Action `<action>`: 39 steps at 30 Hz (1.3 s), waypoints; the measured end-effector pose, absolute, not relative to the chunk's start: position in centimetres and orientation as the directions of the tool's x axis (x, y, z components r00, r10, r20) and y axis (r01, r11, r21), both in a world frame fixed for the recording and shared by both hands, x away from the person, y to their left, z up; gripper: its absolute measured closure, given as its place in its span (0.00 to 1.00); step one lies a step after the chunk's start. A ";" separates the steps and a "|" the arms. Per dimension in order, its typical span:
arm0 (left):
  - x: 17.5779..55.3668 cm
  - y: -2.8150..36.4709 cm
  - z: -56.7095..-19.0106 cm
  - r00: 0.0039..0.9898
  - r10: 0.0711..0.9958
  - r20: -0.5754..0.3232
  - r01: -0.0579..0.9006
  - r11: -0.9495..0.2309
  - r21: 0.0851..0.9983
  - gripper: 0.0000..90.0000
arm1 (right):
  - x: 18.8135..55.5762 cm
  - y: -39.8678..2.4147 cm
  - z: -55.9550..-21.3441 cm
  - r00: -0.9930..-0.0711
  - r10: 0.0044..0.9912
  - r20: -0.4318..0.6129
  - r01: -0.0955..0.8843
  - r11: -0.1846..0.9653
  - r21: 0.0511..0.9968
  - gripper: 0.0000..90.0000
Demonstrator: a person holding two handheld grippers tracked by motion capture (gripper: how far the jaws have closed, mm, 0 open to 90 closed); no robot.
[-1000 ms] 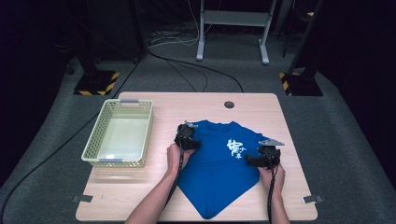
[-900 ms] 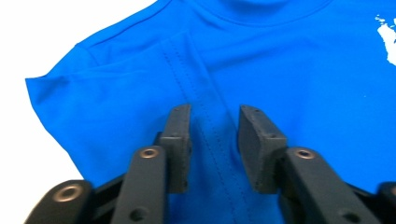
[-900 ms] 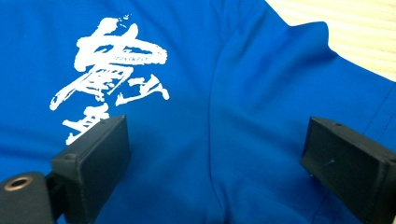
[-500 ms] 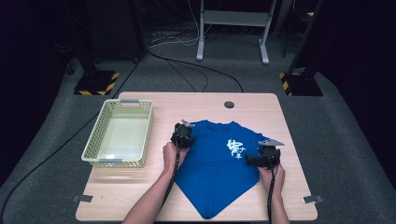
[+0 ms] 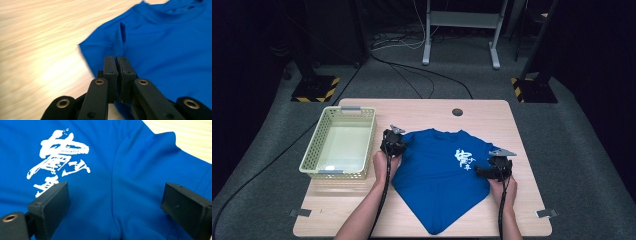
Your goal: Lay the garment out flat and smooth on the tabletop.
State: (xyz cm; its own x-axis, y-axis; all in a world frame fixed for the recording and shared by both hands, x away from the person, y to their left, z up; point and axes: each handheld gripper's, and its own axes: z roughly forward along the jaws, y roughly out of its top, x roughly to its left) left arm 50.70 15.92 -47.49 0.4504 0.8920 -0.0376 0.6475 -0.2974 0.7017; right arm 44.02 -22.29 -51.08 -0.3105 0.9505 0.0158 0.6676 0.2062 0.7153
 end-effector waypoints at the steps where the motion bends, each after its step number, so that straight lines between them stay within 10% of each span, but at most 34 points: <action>1: 50.7 16.3 -47.4 0.444 0.895 -0.037 0.651 -0.294 0.700 0.96 | 44.0 -22.3 -51.1 -0.311 0.950 0.016 0.668 0.206 0.715 0.08; 18: 47.6 17.8 -46.6 0.335 0.941 0.054 0.631 -0.267 0.728 0.90 | 44.0 -22.3 -51.1 -0.311 0.950 0.016 0.667 0.206 0.716 0.08; 29: 48.2 15.7 -46.5 0.473 0.871 -0.137 0.619 -0.217 0.755 0.44 | 44.0 -22.3 -51.1 -0.311 0.950 0.015 0.667 0.207 0.715 0.08; 39: 52.2 13.1 -49.7 0.459 0.887 -0.047 0.694 -0.326 0.642 0.39 | 44.0 -22.3 -51.1 -0.312 0.950 0.015 0.667 0.207 0.716 0.08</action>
State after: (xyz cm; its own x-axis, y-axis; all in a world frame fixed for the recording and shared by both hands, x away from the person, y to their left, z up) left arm 52.18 13.11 -49.71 0.4593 0.8871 -0.0467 0.6943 -0.3257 0.6417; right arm 43.99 -22.28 -51.07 -0.3117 0.9501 0.0153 0.6668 0.2072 0.7159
